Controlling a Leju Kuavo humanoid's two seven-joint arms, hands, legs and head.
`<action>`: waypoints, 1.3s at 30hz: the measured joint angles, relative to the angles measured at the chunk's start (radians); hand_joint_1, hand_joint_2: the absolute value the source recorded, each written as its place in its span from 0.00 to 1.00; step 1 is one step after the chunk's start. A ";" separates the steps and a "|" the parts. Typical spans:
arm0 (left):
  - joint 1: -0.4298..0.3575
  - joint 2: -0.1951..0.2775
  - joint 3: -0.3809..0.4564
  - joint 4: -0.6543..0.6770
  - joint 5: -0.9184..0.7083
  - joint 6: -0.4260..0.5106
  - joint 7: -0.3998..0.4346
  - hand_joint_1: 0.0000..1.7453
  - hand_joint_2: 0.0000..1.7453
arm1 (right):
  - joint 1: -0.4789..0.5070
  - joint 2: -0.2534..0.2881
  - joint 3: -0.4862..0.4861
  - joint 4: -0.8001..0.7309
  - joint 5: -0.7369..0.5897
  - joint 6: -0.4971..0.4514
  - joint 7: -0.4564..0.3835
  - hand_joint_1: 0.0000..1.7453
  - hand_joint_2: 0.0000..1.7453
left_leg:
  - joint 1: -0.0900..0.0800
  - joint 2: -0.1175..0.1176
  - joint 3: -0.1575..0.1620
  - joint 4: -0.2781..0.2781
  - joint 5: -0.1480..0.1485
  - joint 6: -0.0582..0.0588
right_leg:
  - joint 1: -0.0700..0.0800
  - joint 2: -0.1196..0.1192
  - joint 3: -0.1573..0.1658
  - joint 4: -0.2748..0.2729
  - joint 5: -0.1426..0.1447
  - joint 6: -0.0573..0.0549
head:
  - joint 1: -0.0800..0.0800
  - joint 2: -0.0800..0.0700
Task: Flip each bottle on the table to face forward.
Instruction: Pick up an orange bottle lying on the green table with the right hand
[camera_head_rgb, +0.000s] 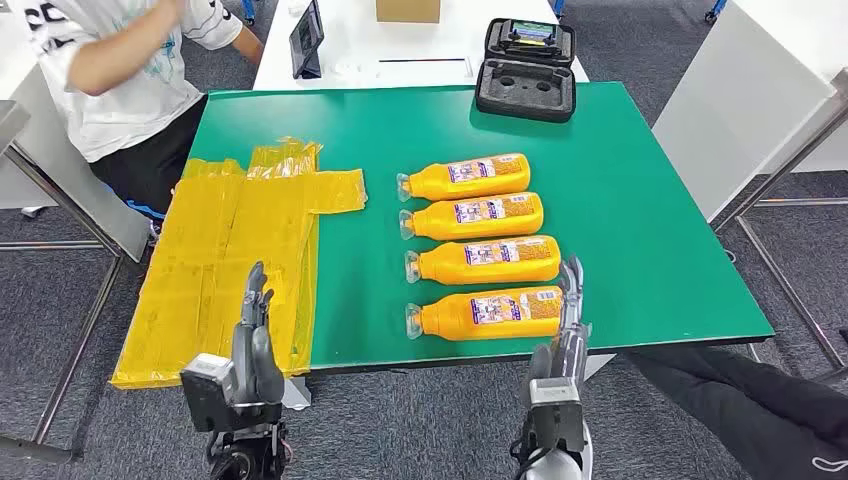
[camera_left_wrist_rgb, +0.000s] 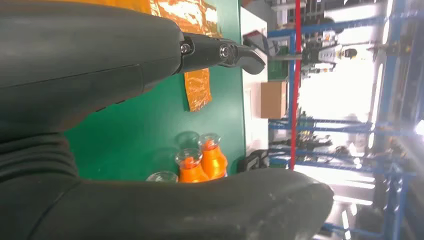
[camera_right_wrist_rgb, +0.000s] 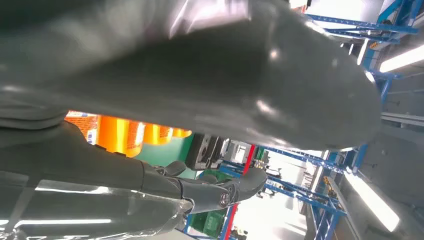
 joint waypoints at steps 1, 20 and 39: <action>-0.008 0.000 0.001 0.009 0.000 -0.001 0.000 0.00 0.00 | -0.006 0.000 -0.001 0.007 -0.002 0.002 0.000 0.00 0.00 | 0.000 0.000 0.000 0.000 0.000 0.000 | 0.000 0.000 0.000 0.000 0.000 0.000 | 0.000 0.000; -0.111 0.001 0.039 0.163 0.092 -0.060 -0.027 0.00 0.00 | -0.205 -0.002 -0.010 0.260 -0.012 0.061 0.008 0.00 0.50 | 0.000 0.000 -0.001 0.000 0.001 0.001 | 0.000 0.000 -0.001 0.000 0.000 0.000 | 0.000 0.000; -0.170 0.035 0.111 0.223 0.200 -0.047 -0.112 0.00 0.00 | -0.322 -0.175 0.026 0.302 0.015 0.307 0.211 0.00 1.00 | 0.000 0.000 -0.001 0.000 0.001 0.001 | 0.000 0.000 0.000 0.000 0.001 0.000 | 0.000 0.000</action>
